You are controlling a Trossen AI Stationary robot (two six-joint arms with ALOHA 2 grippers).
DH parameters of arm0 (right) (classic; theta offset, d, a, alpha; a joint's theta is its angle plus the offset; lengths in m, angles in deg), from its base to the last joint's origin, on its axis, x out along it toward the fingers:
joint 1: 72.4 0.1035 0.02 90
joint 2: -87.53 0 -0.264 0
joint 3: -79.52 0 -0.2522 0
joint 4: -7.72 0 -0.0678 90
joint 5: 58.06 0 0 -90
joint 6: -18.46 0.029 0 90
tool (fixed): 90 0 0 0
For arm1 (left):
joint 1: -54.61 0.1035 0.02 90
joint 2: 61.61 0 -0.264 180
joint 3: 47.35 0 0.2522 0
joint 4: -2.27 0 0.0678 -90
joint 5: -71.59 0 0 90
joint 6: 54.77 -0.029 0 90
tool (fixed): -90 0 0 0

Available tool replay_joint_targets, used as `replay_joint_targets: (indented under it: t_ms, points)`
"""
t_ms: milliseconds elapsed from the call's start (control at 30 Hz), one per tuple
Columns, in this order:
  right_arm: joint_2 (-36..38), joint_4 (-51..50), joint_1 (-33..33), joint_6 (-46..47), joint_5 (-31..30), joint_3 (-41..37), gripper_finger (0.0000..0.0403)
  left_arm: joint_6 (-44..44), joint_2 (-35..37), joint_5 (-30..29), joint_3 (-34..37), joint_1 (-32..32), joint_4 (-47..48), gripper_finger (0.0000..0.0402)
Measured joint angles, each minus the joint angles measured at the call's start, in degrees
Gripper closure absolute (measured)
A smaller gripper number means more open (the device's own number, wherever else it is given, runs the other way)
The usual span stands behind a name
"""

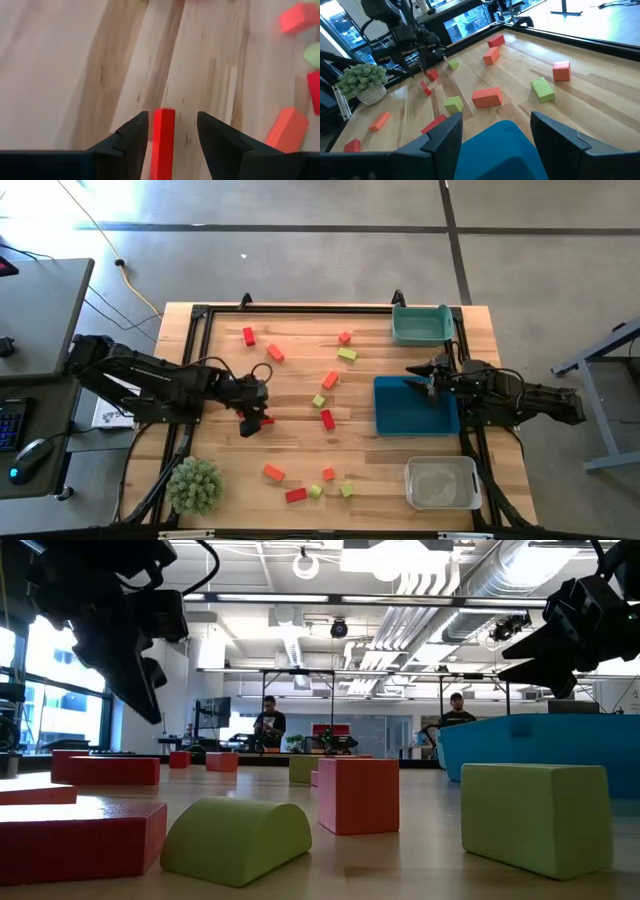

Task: Sort & place blocks by color
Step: Put the red wooden block into the green bin

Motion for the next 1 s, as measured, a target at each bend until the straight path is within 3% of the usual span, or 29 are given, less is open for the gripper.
replay_joint_targets:
  t_ms: [400,1000]
  points:
    - [0.01,0.0,-0.02,0.0,0.0,0.01,0.0181,2.49,-6.32,-6.51,0.0,-5.07,0.66,0.0243]
    - [-0.01,0.0,-0.02,0.0,0.01,0.0,0.0181,2.76,-12.45,-5.81,0.0,-7.93,3.35,0.0243]
